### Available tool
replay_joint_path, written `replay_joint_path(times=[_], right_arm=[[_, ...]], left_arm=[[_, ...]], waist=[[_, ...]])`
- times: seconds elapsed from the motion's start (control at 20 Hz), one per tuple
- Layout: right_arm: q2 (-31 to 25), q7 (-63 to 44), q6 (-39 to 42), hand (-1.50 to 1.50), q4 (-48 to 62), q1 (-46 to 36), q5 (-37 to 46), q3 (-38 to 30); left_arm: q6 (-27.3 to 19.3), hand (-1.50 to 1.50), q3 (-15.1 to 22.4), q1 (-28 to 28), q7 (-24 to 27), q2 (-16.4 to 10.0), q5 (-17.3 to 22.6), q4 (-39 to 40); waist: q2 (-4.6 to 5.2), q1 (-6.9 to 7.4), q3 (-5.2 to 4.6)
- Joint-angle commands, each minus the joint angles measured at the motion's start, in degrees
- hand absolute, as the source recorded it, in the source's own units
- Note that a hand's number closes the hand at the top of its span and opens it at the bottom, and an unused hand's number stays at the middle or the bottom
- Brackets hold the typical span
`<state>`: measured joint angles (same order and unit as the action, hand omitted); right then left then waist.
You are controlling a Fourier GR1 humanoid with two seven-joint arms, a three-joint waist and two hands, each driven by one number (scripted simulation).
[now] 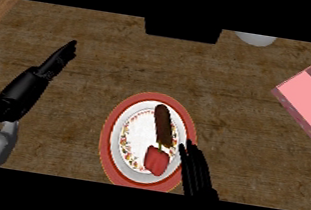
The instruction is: Pick the bell pepper from the plate and place it in the cardboard box
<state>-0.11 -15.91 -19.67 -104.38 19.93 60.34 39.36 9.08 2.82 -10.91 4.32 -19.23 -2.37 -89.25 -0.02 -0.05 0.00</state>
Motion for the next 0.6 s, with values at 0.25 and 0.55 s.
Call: replay_joint_path(times=[0.25,0.55], right_arm=[[0.1,1.8,-4.5,-1.5,8.2,-6.0,-4.3,0.6],[0.1,-0.3,-5.8,-1.5,16.8,-14.9,-8.5,-3.1]], left_arm=[[1.1,0.0,-2.2,1.8,1.8,1.7,-2.9,-1.2],[0.9,0.0,-1.0,-0.6,-4.1,5.2,-4.0,-3.0]], waist=[[-0.03,0.13,0.01],[0.0,0.21,0.02]])
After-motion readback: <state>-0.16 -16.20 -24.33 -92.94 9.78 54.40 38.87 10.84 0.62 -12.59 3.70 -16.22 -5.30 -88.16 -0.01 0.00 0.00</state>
